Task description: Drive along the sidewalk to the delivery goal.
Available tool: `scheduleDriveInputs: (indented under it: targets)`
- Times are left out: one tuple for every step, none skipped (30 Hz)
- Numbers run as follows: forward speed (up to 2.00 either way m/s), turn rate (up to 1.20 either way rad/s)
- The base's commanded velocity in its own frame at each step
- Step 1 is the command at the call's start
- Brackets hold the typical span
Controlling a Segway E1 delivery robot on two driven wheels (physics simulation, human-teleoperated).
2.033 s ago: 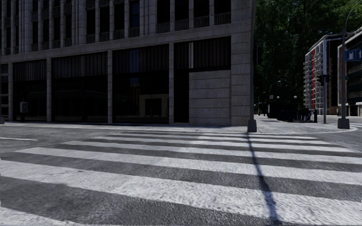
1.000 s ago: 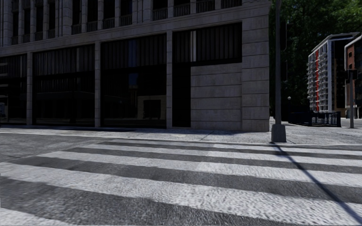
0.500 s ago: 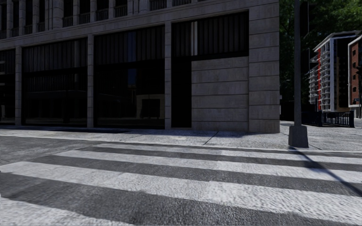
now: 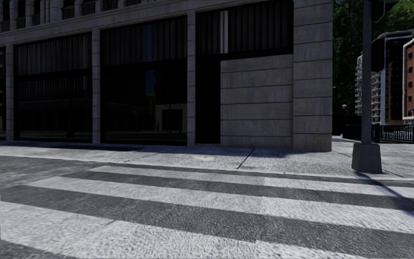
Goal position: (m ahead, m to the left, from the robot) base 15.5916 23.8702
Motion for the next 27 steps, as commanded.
scheduleDriveInputs:
  targets:
    - [1.46,0.0]
    - [1.69,0.0]
    - [1.69,0.0]
    - [2.0,0.0]
    - [2.0,0.0]
    - [2.0,0.0]
    - [2.0,0.0]
    - [2.0,0.0]
    - [2.0,0.0]
    - [2.0,0.0]
    - [2.0,0.0]
    - [2.0,0.0]
    - [2.0,0.0]
    - [2.0,0.0]
    - [2.0,0.0]
    - [2.0,0.07]
    - [2.0,0.11]
    - [1.97,0.16]
    - [1.93,0.18]
    - [1.9,0.23]
    - [1.9,0.23]
    - [1.88,0.25]
    - [1.87,0.25]
    - [1.84,0.26]
    - [1.81,0.26]
    - [1.79,0.26]
    - [1.79,0.26]
